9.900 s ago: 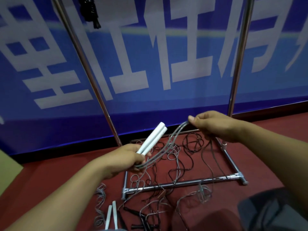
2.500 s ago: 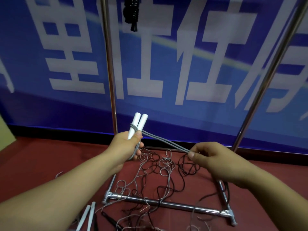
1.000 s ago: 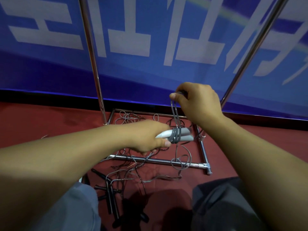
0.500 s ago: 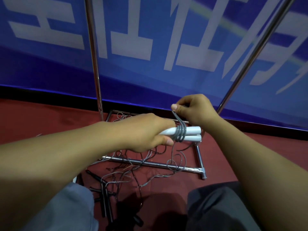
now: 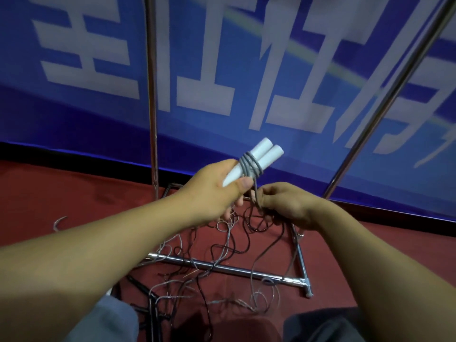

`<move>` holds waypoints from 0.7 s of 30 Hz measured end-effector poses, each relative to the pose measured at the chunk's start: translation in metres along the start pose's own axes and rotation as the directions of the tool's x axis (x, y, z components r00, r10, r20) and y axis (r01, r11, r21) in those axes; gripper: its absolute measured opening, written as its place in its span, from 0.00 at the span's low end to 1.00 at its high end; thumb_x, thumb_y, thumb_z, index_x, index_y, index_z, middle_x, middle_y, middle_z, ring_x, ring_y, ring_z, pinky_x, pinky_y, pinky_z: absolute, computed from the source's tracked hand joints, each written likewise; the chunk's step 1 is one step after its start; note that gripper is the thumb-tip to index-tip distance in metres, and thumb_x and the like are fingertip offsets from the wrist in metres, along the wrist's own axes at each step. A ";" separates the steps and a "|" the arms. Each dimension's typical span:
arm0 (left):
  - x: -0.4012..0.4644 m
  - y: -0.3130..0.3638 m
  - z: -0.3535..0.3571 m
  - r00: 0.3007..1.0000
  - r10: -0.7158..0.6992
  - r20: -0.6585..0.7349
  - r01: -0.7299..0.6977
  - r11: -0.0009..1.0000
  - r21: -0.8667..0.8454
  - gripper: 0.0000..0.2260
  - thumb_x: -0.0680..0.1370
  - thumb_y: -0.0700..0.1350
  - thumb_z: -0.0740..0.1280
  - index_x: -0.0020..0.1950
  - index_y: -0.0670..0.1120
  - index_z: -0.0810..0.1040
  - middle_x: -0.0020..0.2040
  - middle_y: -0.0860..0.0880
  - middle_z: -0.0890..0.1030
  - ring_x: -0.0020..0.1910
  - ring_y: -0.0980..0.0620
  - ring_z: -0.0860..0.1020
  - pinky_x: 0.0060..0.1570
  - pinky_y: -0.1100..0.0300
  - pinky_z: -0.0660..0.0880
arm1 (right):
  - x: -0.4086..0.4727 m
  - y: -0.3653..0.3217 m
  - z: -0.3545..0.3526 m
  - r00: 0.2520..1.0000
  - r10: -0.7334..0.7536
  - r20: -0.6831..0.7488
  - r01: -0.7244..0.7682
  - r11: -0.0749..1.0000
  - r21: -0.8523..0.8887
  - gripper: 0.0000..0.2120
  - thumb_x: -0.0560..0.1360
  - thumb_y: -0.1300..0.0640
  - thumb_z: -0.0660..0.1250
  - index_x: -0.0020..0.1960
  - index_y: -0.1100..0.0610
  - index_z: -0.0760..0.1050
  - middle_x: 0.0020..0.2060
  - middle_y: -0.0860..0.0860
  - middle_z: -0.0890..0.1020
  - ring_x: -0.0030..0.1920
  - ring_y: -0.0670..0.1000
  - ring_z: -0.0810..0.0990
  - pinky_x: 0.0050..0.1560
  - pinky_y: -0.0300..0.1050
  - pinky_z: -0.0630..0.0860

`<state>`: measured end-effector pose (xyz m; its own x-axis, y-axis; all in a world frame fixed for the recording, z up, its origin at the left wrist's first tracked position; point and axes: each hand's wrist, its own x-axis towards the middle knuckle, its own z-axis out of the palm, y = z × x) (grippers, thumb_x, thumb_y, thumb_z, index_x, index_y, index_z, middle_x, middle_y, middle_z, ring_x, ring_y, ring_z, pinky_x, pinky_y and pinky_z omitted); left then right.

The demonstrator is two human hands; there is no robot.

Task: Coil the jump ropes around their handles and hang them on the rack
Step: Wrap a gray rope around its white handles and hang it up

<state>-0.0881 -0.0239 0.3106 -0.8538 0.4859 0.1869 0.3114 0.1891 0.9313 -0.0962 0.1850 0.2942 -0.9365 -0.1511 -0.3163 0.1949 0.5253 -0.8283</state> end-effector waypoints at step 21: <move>0.014 -0.022 -0.016 0.943 -0.220 -0.250 0.196 0.974 -0.115 0.07 0.84 0.48 0.62 0.48 0.48 0.75 0.37 0.47 0.80 0.23 0.55 0.73 0.23 0.62 0.69 | -0.014 -0.014 -0.013 0.993 0.026 -0.111 0.025 0.897 0.440 0.19 0.82 0.45 0.61 0.49 0.60 0.80 0.29 0.51 0.69 0.30 0.49 0.67 0.35 0.43 0.68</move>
<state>-0.1133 -0.0349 0.2977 -0.9778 0.2034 0.0497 0.0875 0.1810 0.9796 -0.0892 0.1902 0.3165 -0.9577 -0.0432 -0.2846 0.2794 0.0988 -0.9551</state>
